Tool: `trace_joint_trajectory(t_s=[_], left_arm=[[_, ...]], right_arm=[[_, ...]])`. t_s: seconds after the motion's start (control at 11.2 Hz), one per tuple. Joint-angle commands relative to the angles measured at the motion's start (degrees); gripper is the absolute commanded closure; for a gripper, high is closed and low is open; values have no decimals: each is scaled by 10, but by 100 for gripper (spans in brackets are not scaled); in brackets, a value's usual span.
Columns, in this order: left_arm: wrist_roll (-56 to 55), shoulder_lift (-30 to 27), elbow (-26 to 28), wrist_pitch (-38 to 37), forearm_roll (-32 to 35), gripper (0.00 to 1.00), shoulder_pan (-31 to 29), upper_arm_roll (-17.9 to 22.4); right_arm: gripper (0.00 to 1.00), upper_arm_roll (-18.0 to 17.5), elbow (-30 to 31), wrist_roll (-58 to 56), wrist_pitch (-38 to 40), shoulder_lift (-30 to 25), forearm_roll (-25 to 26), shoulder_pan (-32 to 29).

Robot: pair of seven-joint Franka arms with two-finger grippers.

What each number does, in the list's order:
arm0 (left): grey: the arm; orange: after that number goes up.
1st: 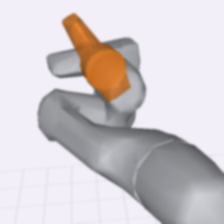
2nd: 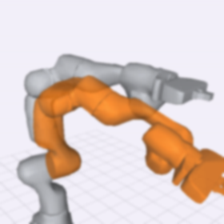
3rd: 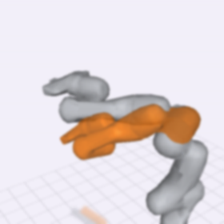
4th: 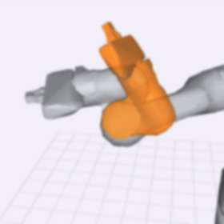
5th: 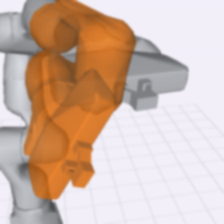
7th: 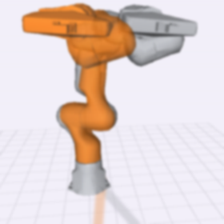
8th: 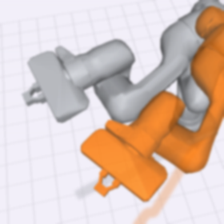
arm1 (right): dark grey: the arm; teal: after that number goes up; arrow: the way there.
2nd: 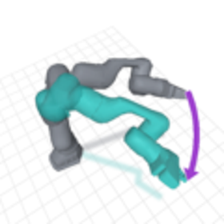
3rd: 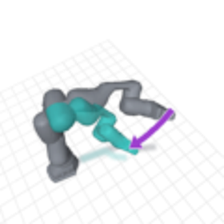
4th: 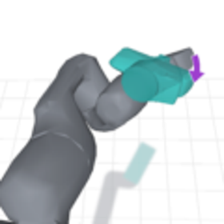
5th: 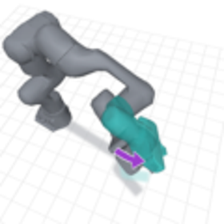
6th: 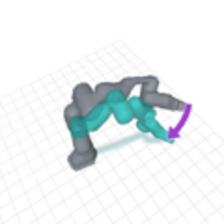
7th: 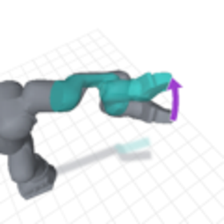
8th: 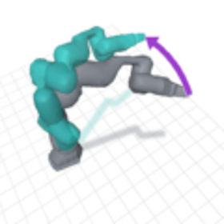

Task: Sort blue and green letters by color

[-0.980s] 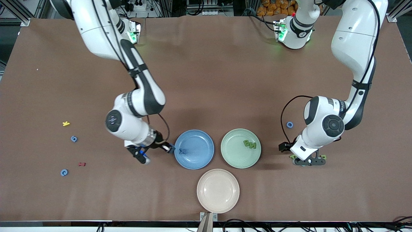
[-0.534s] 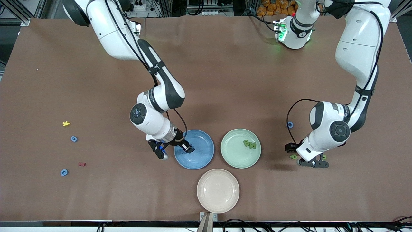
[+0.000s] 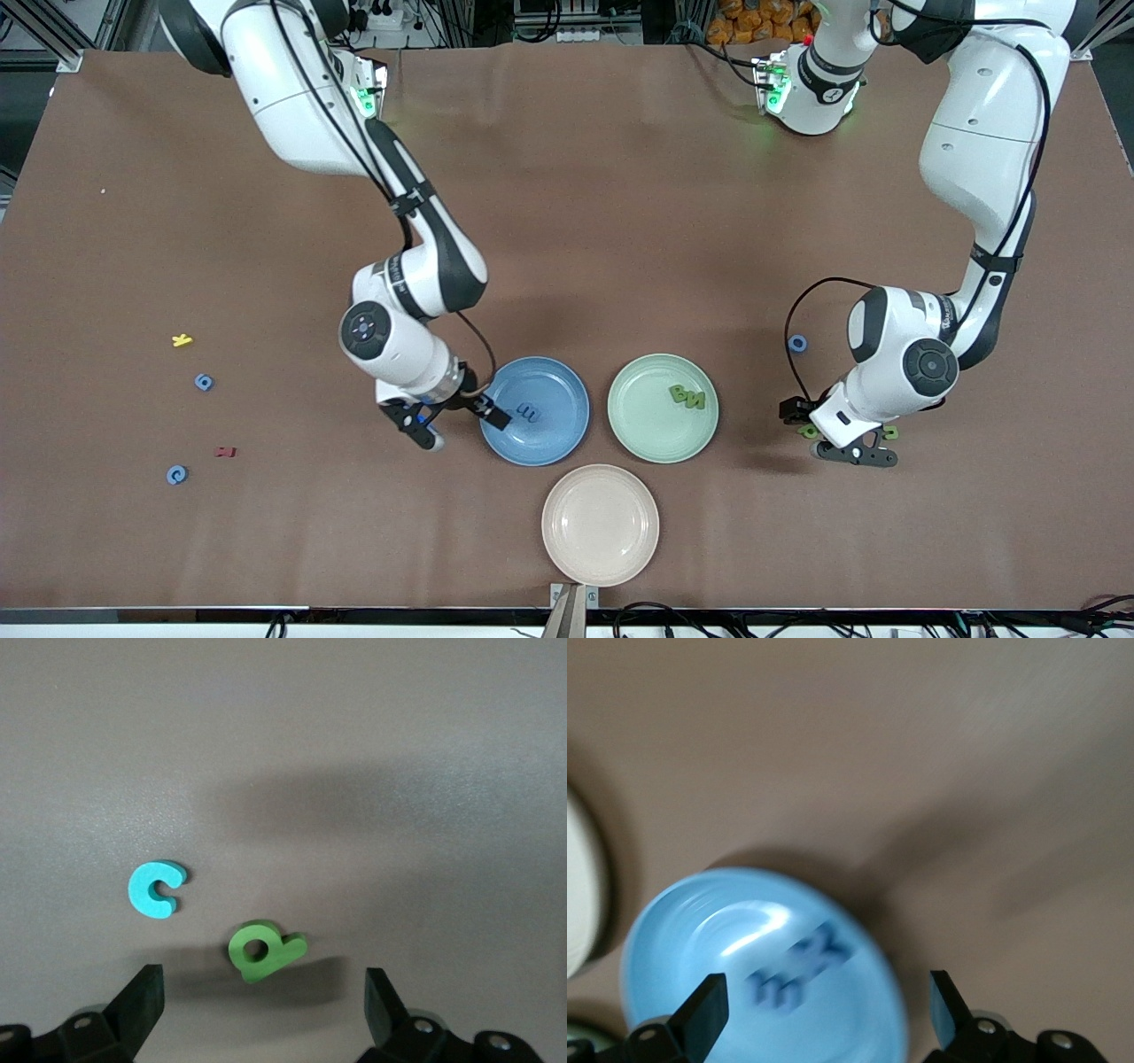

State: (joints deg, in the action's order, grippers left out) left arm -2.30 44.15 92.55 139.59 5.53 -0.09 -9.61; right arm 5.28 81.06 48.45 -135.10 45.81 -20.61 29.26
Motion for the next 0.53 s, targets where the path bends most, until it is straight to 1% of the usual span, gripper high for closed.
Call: trace_joint_trajectory(t_s=[0.0,0.09,0.27,0.45], left_arm=[[16,22,-25,2,1,0,-5,-6],[16,23,-25,2,2,0,-5,-6],[20,30,-25,13,5,0,-4,-6],[26,29,-25,12,11,39,-4,-6]], right_arm=[[0,41,-7,-114,96,-15,38,-30],[0,66,-6,-160,117,-19,39,-29],[0,110,29,-264,126,-35,40,-29],[0,165,55,-386,127,-40,39,-30]])
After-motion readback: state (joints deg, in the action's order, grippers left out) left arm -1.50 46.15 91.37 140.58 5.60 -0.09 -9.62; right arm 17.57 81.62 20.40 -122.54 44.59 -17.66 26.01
